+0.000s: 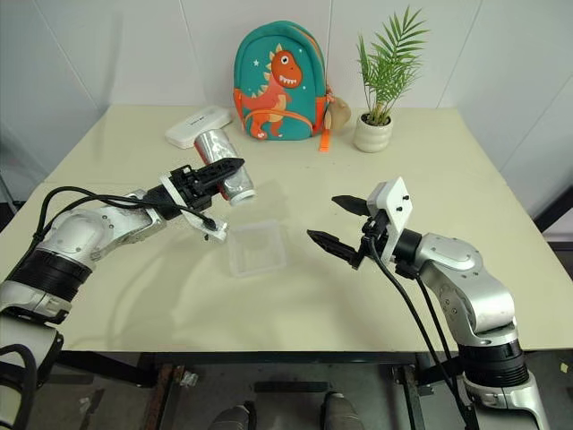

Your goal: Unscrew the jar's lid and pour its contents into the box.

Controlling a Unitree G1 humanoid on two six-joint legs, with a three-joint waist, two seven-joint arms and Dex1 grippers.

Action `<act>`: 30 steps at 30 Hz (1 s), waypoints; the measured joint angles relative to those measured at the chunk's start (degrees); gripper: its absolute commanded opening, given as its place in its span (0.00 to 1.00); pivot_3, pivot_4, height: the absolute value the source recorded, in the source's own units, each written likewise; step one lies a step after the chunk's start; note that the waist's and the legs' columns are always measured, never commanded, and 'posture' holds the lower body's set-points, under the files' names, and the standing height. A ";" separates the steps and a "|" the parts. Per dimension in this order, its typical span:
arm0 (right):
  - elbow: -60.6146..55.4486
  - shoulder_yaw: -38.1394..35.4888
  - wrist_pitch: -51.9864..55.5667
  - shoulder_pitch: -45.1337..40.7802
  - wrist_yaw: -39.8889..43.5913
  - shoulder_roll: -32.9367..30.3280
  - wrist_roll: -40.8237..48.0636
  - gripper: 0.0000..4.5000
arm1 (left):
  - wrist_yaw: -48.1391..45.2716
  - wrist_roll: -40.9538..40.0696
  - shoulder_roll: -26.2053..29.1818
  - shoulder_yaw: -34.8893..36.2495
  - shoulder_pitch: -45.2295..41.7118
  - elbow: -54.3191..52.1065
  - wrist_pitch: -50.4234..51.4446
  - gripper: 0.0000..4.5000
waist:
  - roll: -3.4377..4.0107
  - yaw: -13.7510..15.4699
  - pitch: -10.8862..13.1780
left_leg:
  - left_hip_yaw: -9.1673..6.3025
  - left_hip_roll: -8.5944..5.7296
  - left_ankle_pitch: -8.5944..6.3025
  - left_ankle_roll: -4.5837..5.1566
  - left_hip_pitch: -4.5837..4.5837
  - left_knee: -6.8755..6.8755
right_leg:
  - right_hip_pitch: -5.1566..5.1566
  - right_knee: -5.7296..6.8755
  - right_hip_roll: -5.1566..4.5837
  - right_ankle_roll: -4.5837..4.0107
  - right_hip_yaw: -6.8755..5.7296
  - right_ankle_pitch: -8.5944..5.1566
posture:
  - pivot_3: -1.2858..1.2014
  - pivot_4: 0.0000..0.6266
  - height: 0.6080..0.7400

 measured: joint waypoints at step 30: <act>2.93 0.04 -6.08 1.50 2.37 1.32 -1.24 1.00 | -34.69 -44.80 -6.27 14.46 2.25 17.28 -1.24 0.43 | 0.01 0.11 -0.01 | 0.06 0.00 0.00 0.01 0.01 0.27 | 0.00 0.27 0.00 -0.02 0.03 0.01 | 0.52 0.24 1.00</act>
